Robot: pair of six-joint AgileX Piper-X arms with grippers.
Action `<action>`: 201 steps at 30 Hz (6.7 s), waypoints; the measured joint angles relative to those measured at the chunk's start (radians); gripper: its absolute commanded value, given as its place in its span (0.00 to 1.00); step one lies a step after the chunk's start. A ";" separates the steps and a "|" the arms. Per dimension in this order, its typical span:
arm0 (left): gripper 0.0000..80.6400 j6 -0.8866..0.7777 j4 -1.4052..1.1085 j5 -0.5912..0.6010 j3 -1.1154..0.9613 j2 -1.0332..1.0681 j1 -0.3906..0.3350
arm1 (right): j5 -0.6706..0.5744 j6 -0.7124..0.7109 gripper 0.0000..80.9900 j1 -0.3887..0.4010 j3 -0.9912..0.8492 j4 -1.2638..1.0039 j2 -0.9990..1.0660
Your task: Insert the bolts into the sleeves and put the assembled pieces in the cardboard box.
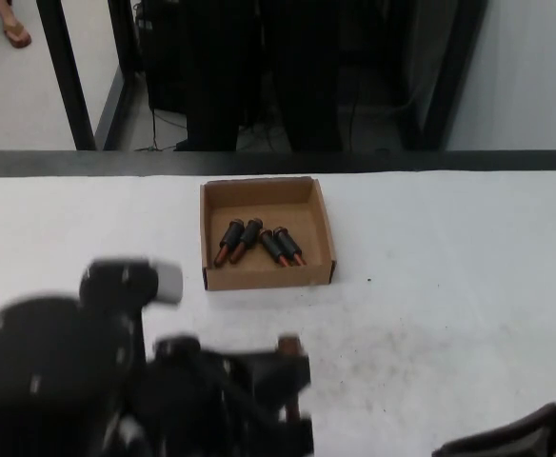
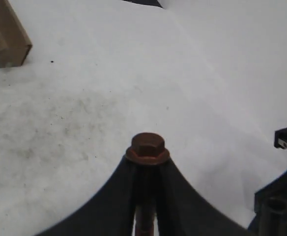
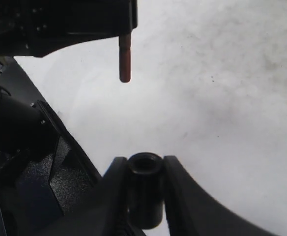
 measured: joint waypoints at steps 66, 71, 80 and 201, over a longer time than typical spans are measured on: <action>0.01 -0.069 -0.666 0.367 0.213 -0.007 0.198 | 0.077 -0.337 0.00 0.124 -0.122 -0.517 0.525; 0.01 -0.020 -0.666 0.361 0.213 -0.007 0.198 | 0.066 -0.295 0.00 0.124 -0.122 -0.517 0.525; 0.01 0.032 -0.666 0.357 0.213 -0.007 0.198 | 0.040 -0.279 0.00 0.124 -0.123 -0.455 0.488; 0.01 -0.044 -0.246 0.318 0.167 -0.013 0.198 | 0.194 -0.188 0.00 0.002 -0.368 -0.294 0.434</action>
